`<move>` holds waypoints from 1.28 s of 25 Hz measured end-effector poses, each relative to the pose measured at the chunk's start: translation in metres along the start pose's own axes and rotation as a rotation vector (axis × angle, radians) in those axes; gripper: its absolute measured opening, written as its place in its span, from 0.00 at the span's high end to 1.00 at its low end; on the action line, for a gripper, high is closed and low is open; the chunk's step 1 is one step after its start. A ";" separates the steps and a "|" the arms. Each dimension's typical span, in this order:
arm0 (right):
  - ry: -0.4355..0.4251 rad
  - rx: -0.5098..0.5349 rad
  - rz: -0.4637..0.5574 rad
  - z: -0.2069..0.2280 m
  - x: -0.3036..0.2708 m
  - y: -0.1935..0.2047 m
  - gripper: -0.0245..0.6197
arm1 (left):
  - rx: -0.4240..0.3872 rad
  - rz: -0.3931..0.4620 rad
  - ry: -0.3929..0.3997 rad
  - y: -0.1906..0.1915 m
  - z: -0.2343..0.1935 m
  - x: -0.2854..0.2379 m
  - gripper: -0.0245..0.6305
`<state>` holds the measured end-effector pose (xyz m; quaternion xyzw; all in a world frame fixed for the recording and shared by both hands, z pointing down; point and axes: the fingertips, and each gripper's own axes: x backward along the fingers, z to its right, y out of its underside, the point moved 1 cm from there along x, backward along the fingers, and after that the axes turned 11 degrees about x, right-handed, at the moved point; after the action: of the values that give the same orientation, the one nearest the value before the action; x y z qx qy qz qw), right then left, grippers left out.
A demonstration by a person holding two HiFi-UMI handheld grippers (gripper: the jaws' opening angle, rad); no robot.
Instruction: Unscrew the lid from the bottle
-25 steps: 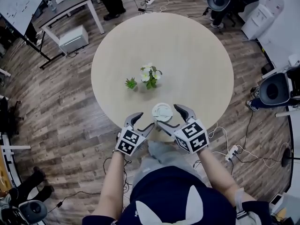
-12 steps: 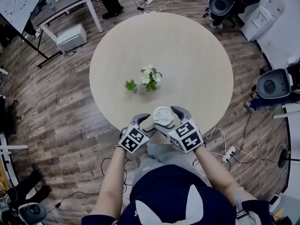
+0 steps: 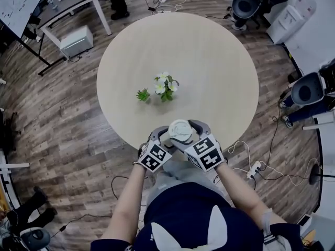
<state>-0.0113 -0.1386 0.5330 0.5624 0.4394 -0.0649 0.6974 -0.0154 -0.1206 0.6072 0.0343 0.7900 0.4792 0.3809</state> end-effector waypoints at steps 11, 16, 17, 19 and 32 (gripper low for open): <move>-0.067 0.076 0.011 -0.001 0.000 0.000 0.36 | -0.016 -0.025 -0.011 0.001 -0.002 0.001 0.48; -0.178 0.180 -0.006 -0.004 0.001 -0.002 0.36 | -0.022 -0.031 -0.003 0.000 -0.001 0.001 0.48; -0.205 0.212 -0.012 -0.004 0.001 -0.003 0.36 | -0.023 -0.032 -0.002 0.001 -0.001 0.001 0.48; -0.272 0.274 -0.040 -0.006 0.000 -0.002 0.36 | -0.024 -0.035 -0.002 0.001 -0.002 0.002 0.48; -0.652 0.833 -0.340 -0.014 0.002 0.005 0.36 | -0.027 -0.038 -0.005 0.001 0.000 0.000 0.48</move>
<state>-0.0147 -0.1245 0.5358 0.6625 0.2227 -0.5155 0.4957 -0.0161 -0.1205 0.6077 0.0152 0.7830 0.4825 0.3923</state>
